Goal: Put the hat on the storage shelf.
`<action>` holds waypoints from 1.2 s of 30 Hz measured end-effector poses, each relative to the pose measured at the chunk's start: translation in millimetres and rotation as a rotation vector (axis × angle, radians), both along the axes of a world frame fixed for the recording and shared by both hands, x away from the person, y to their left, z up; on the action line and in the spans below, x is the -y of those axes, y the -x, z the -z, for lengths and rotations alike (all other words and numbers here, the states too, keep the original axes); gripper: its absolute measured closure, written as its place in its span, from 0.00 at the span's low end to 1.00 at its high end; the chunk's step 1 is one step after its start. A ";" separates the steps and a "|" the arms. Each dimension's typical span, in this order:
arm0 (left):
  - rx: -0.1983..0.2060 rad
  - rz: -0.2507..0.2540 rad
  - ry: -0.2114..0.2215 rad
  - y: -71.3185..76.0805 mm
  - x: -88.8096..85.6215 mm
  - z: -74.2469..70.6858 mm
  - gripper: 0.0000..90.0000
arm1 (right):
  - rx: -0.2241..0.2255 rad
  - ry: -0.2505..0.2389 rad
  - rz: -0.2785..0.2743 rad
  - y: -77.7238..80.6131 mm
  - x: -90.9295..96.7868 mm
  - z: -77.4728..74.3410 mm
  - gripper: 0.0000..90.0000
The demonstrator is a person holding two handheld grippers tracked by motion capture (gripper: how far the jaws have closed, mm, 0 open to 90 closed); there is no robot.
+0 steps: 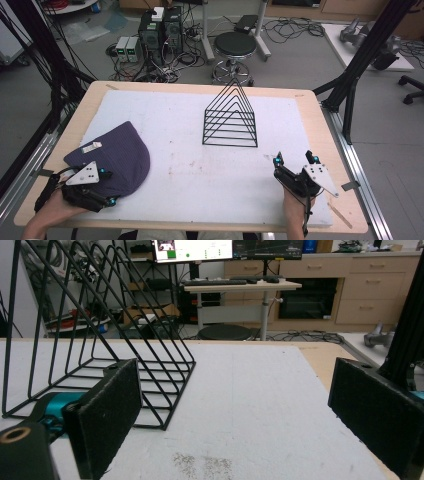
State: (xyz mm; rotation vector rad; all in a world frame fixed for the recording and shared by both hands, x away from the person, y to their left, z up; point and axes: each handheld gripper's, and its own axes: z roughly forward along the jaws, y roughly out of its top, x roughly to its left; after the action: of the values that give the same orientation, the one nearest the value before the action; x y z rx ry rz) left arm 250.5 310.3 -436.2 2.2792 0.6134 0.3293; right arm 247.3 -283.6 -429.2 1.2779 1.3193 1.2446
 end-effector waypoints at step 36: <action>0.080 -0.082 -0.018 -7.2 -4.6 3.0 0.86 | -0.017 -0.042 0.015 0.6 5.0 0.7 0.07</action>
State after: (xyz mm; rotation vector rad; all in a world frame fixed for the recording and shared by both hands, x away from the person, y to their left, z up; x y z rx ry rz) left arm 257.7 314.8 -439.2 2.2500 0.6667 0.4653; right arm 246.7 -288.5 -429.9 1.3282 1.3001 1.2592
